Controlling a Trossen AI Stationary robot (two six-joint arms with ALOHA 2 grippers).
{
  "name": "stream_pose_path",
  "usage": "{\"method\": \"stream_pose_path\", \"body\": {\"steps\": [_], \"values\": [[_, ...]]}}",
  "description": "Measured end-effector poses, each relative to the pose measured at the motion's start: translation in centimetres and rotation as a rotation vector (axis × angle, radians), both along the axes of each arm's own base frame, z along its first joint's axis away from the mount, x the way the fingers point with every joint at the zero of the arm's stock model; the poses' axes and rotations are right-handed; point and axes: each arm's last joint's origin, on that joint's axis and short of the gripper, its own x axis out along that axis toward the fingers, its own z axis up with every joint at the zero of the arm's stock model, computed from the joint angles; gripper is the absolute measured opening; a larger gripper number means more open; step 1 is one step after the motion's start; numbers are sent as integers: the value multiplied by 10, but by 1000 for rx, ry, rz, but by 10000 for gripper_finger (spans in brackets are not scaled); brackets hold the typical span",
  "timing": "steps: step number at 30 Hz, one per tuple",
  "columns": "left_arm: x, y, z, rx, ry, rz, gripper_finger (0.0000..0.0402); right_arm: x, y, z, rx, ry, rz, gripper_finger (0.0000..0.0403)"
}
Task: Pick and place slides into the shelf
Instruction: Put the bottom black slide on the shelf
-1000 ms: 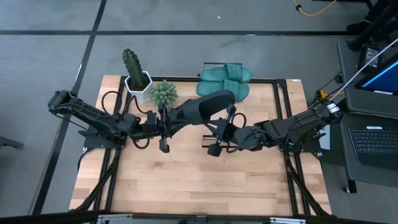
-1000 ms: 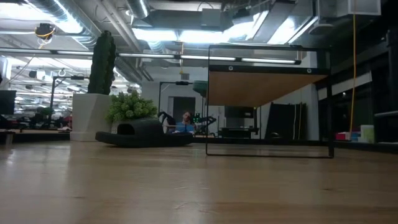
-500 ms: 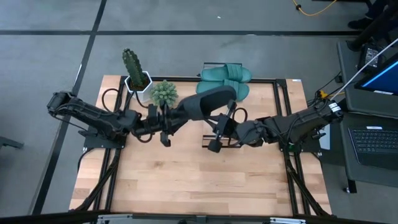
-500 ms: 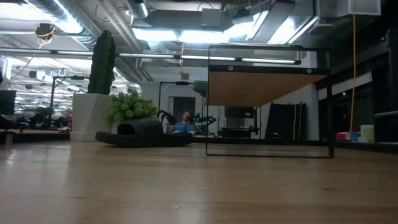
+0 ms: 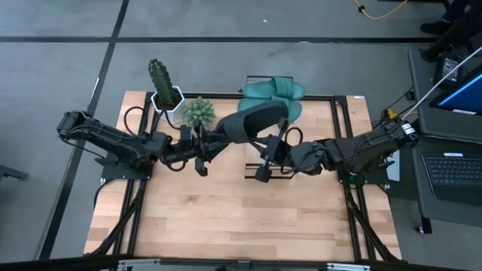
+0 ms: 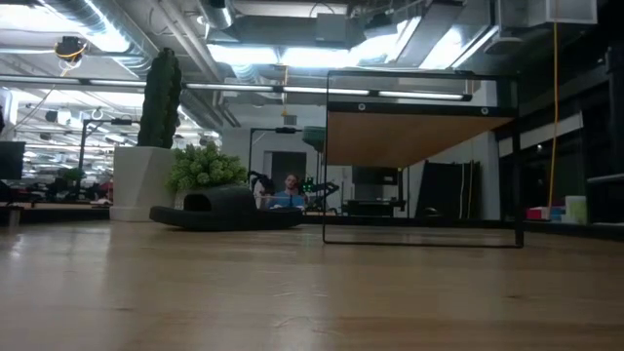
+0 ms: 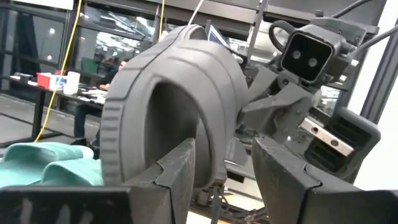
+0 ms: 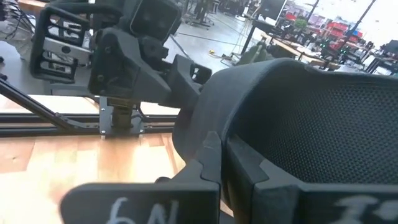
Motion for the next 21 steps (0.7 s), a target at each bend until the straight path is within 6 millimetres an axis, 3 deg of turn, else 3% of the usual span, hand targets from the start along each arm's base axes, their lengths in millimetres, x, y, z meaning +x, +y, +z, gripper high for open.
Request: {"method": "stream_pose_path", "body": {"steps": [21], "values": [[3,17,2,14,-21,-2,151,-3,0,-1,36,11,11,8]]}}
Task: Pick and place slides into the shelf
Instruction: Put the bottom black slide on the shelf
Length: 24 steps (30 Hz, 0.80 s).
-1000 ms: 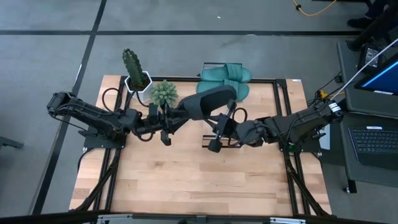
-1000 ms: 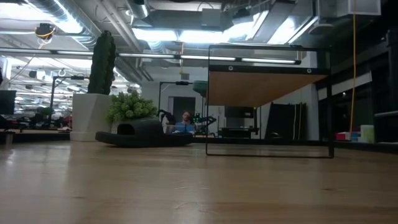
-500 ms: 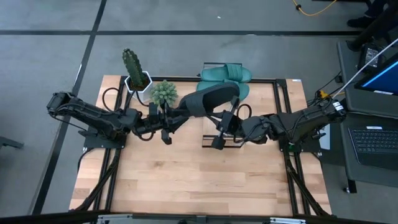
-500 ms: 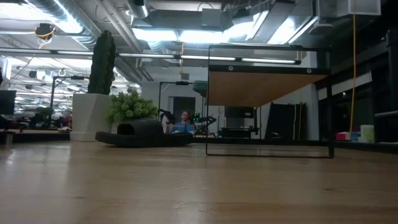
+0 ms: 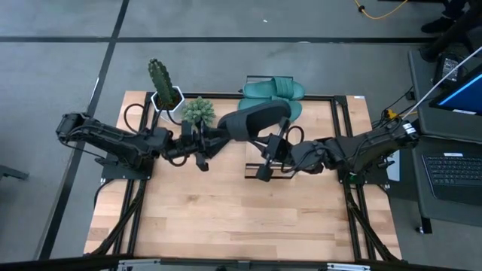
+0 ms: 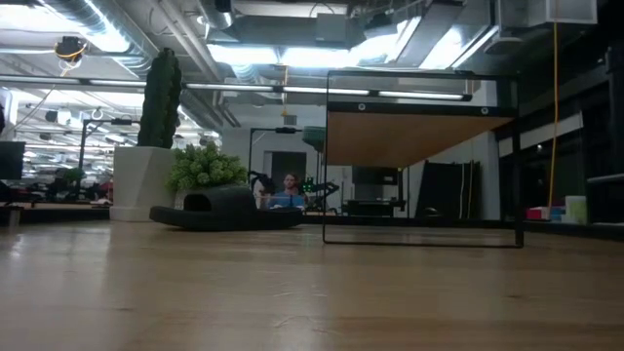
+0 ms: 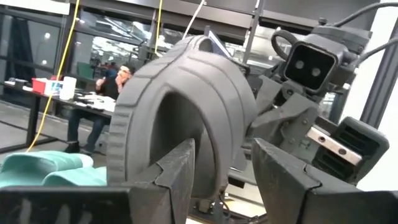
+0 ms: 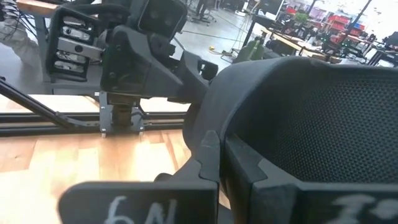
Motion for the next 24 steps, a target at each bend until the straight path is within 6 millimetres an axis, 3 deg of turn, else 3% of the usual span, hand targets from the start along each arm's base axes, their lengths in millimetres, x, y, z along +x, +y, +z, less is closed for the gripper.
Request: {"method": "stream_pose_path", "body": {"steps": [24], "values": [[8,25,-4,9,-15,-78,151,2,0,-4,-8,20,-4,8]]}}
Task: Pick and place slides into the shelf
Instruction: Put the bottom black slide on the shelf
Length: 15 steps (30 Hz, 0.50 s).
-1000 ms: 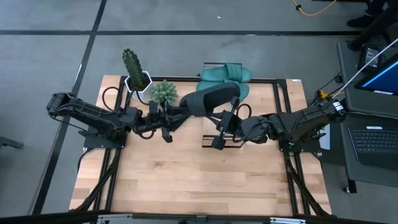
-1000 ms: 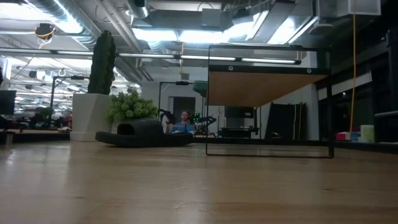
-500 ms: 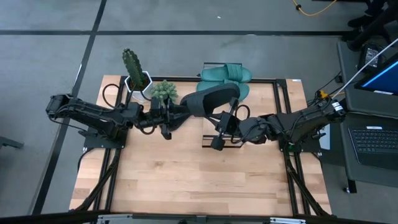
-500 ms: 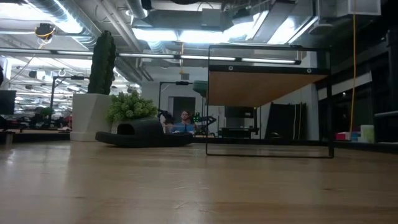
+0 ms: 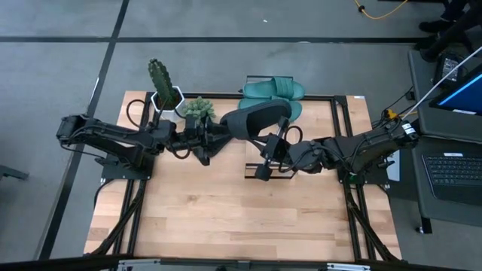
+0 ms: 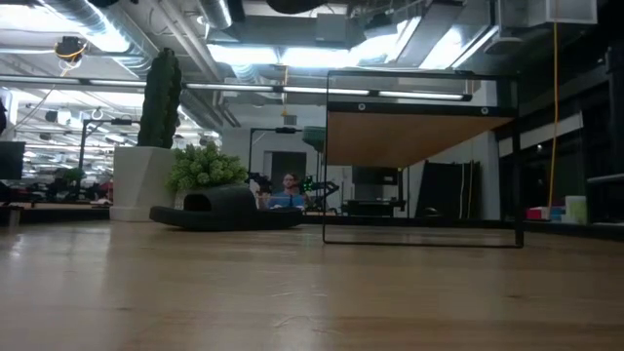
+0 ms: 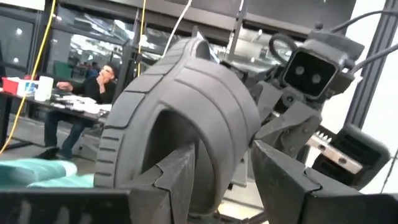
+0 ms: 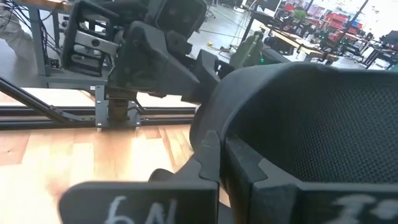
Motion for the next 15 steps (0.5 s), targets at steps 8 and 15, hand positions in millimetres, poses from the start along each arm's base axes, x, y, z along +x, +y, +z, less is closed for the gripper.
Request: {"method": "stream_pose_path", "body": {"steps": [8,15], "values": [[7,5,1,20,-19,-45,144,0,0,-1,-3,10,2,8],[8,5,1,27,-17,-43,63,0,0,-1,-3,15,9,8]]}}
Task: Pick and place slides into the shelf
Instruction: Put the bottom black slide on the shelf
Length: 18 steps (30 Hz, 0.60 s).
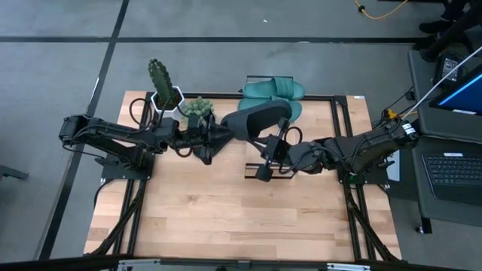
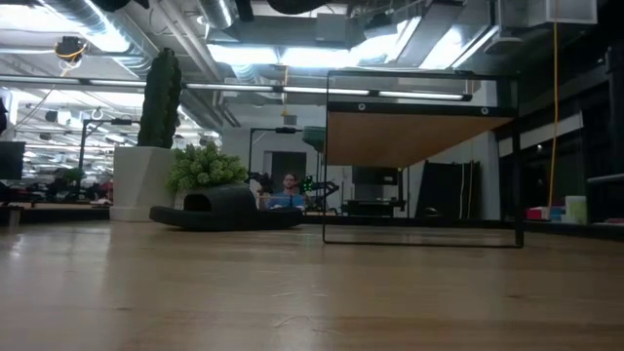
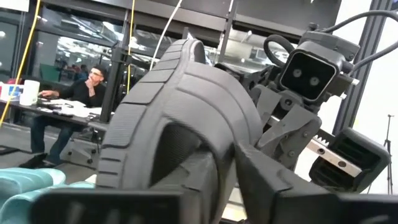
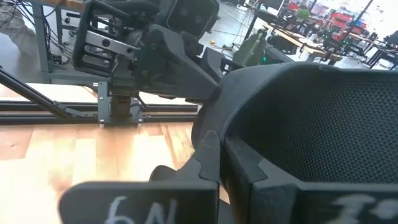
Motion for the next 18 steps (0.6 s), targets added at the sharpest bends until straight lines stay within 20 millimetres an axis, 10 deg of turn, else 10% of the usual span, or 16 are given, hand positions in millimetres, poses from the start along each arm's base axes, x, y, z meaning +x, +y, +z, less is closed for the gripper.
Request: {"method": "stream_pose_path", "body": {"steps": [18], "values": [[1,0,-1,58,19,33,3,-1,0,-3,5,24,-9,52]]}}
